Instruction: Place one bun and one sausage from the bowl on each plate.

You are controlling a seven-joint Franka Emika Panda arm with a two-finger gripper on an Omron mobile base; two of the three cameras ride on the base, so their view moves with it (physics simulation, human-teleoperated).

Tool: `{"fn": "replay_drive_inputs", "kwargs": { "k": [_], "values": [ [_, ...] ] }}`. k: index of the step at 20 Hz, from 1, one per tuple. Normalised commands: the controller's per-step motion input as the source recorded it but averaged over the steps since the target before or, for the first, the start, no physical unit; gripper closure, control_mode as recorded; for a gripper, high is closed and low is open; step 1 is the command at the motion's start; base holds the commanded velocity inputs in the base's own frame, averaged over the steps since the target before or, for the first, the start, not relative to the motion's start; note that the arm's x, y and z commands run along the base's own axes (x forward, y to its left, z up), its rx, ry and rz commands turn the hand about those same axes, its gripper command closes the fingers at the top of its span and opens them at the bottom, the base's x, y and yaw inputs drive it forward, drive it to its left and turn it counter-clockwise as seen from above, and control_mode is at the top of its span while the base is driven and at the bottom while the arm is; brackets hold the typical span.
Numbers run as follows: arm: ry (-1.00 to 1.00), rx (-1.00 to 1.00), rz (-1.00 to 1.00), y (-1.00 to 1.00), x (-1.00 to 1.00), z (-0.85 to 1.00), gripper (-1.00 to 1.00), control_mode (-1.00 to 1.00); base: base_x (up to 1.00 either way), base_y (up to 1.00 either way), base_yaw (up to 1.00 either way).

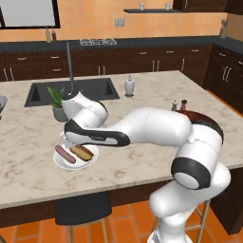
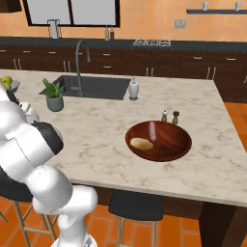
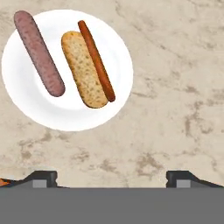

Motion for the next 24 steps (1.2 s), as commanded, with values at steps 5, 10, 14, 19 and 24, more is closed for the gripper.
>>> {"fn": "replay_drive_inputs", "kwargs": {
  "k": [5, 10, 14, 19, 24],
  "values": [
    [0.00, 0.00, -0.34, -1.00, -0.04, 0.22, -1.00, -1.00, 0.00, 0.00, 0.00],
    [0.00, 0.01, -0.36, -1.00, -0.05, 0.07, -1.00, -1.00, 0.00, 0.00, 0.00],
    [0.00, 0.04, -0.36, -1.00, 0.00, 0.09, -1.00, -1.00, 0.00, 0.00, 0.00],
    [0.00, 0.02, -0.31, -0.96, 0.00, 0.17, -1.00, -1.00, 0.00, 0.00, 0.00],
    [-0.02, 0.02, -0.16, -0.74, 0.00, 0.02, -1.00, -1.00, 0.00, 0.00, 0.00]
  ]
}}
